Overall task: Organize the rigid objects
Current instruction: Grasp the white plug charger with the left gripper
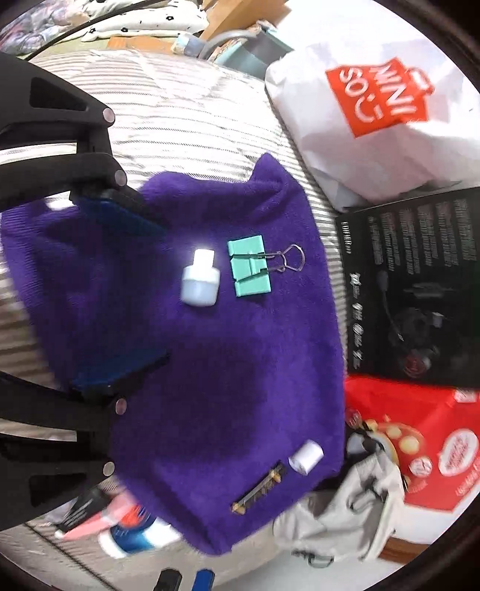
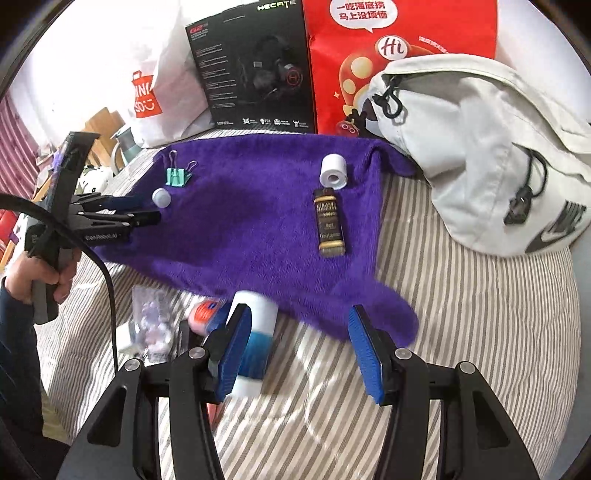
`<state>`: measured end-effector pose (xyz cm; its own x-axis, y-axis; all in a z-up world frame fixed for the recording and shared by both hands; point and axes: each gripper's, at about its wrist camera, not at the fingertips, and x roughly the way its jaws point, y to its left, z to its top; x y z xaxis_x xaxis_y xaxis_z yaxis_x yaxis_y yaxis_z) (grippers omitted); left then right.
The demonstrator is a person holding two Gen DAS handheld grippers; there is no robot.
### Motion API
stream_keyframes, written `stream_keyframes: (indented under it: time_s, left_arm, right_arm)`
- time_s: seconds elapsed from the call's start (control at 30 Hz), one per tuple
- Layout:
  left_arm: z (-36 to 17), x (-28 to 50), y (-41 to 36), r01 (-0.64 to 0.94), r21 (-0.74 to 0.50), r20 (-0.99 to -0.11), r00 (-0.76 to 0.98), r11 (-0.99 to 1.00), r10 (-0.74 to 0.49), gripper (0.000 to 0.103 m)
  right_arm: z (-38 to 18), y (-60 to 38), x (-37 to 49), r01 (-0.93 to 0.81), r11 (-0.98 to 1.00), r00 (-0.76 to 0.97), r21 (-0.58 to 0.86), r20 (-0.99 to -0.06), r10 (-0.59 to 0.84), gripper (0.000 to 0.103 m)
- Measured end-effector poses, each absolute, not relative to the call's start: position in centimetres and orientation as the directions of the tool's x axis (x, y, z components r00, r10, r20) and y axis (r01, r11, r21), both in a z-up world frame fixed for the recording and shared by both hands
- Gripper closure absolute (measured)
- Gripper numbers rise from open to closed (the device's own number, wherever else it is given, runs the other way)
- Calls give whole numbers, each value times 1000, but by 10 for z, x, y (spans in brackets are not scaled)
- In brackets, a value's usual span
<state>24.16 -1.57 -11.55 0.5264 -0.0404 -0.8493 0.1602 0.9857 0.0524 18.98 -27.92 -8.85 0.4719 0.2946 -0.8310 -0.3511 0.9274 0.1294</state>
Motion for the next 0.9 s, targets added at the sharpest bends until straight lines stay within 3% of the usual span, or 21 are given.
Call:
stream_keyframes:
  time_s: [0.1, 0.43, 0.6, 0.73, 0.83, 0.9]
  left_arm:
    - [-107, 214, -25, 211, -21, -845, 519, 977, -130, 42]
    - [-108, 124, -53, 357, -73, -838, 484, 931, -252, 42]
    - [-129, 107, -66, 403, -2, -858, 469, 915, -209, 42]
    - [-138, 108, -66, 417, -32, -857, 457, 908, -240, 44]
    - [-146, 112, -68, 413, -10, -865, 453, 910, -215, 55]
    - [-146, 112, -68, 418, -17, -859, 459, 908, -227, 55]
  right_arm:
    - [-86, -284, 176, -339, 931, 474, 134, -831, 292, 46]
    - [-72, -305, 140, -276, 952, 503, 130, -825, 258, 44]
    - [-73, -309, 131, -237, 961, 502, 139, -830, 244, 44]
    - [-80, -304, 123, -245, 961, 488, 126, -841, 235, 44]
    - [-87, -301, 120, -243, 962, 469, 122, -854, 227, 44]
    - [-93, -301, 119, -241, 963, 459, 124, -860, 225, 44]
